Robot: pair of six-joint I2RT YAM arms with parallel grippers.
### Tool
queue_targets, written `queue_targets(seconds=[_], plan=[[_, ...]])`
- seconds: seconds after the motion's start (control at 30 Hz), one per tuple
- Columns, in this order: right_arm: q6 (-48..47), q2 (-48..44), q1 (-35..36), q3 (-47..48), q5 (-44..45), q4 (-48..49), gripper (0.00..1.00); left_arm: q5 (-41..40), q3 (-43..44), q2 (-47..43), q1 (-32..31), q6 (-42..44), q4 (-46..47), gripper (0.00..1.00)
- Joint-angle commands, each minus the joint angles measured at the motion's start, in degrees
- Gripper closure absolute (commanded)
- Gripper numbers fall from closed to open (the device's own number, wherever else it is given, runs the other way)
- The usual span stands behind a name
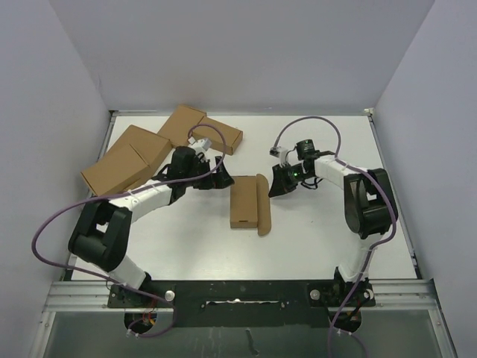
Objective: Fold the paper box
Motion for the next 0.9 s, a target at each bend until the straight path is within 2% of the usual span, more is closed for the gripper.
queue_targets(seconds=[0.0, 0.2, 0.37, 0.47, 0.6, 0.77, 0.87], plan=[[1.1, 3.3, 1.7, 3.5, -0.1, 3.2, 0.96, 5.8, 2.2, 5.8, 1.0, -2.9, 5.1, 0.07], [1.0, 6.3, 4.8, 5.3, 1.3, 2.7, 1.0, 9.7, 6.2, 13.9, 0.7, -4.9, 4.5, 0.24], [1.3, 7.2, 7.0, 6.6, -0.3, 3.0, 1.0, 12.4, 10.3, 19.0, -0.3, -4.7, 3.3, 0.32], [0.9, 7.9, 8.5, 7.2, -2.0, 2.2, 0.99, 13.9, 12.8, 21.2, -1.2, -4.3, 2.2, 0.33], [-0.1, 6.3, 7.7, 7.1, 1.7, -0.2, 0.98, 12.0, 13.6, 21.1, -1.3, -3.3, -0.1, 0.31], [-6.9, 0.1, 3.5, 4.4, 3.2, -4.7, 0.92, 4.8, 11.9, 13.4, 0.4, 0.4, -4.4, 0.23], [-13.1, -5.9, 1.9, 1.7, 1.8, -5.9, 0.85, 0.9, 9.8, 7.0, 1.0, 2.9, -5.6, 0.18]])
